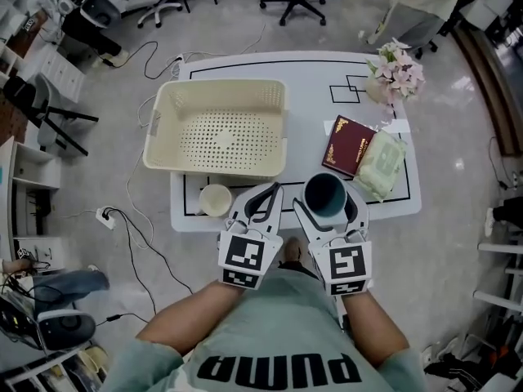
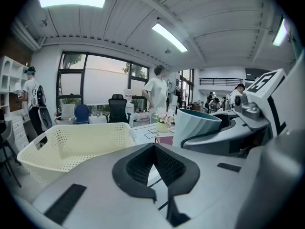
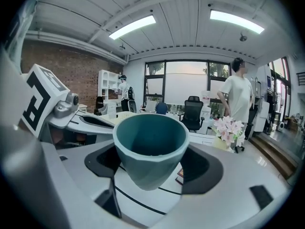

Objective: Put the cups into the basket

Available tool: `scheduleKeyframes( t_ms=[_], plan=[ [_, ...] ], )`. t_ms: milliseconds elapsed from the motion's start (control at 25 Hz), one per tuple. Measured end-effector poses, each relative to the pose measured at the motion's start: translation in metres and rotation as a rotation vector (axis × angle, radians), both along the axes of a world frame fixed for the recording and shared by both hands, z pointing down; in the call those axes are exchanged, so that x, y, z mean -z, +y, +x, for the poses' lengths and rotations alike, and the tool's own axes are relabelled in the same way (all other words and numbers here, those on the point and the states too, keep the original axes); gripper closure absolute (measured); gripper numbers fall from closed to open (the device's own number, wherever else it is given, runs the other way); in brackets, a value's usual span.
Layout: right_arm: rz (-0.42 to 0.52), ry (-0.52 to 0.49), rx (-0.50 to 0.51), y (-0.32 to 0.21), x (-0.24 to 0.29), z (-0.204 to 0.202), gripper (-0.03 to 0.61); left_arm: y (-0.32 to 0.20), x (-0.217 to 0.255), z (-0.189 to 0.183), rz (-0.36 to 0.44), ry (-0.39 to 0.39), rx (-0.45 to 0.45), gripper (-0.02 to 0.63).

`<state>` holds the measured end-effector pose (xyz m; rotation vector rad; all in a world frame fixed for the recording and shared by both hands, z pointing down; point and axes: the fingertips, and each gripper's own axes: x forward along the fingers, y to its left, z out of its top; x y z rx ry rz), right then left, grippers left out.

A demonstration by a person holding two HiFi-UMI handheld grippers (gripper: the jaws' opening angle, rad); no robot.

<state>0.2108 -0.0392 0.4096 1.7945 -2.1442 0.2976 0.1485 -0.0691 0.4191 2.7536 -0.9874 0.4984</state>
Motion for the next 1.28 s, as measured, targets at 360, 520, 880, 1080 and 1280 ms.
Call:
scheduleKeyframes(
  t_ms=[360,520,880,1080,1280],
  plan=[
    [0.045,0.000,0.123,-0.030,0.034,-0.050,0.193,-0.027,0.024,-0.060,0.031,0.003,0.142,0.609],
    [0.057,0.002,0.170,-0.044,0.042,-0.069,0.193,-0.041,0.035,-0.084,0.044,0.009,0.197,0.609],
    [0.059,-0.004,0.248,-0.083,0.050,-0.103,0.192,-0.079,0.051,-0.128,0.070,0.006,0.290,0.609],
    [0.036,-0.006,0.264,-0.108,0.047,-0.112,0.193,-0.105,0.057,-0.142,0.080,0.006,0.320,0.609],
    [0.019,-0.018,0.251,-0.138,0.044,-0.115,0.192,-0.135,0.059,-0.147,0.082,0.001,0.334,0.609]
  ],
)
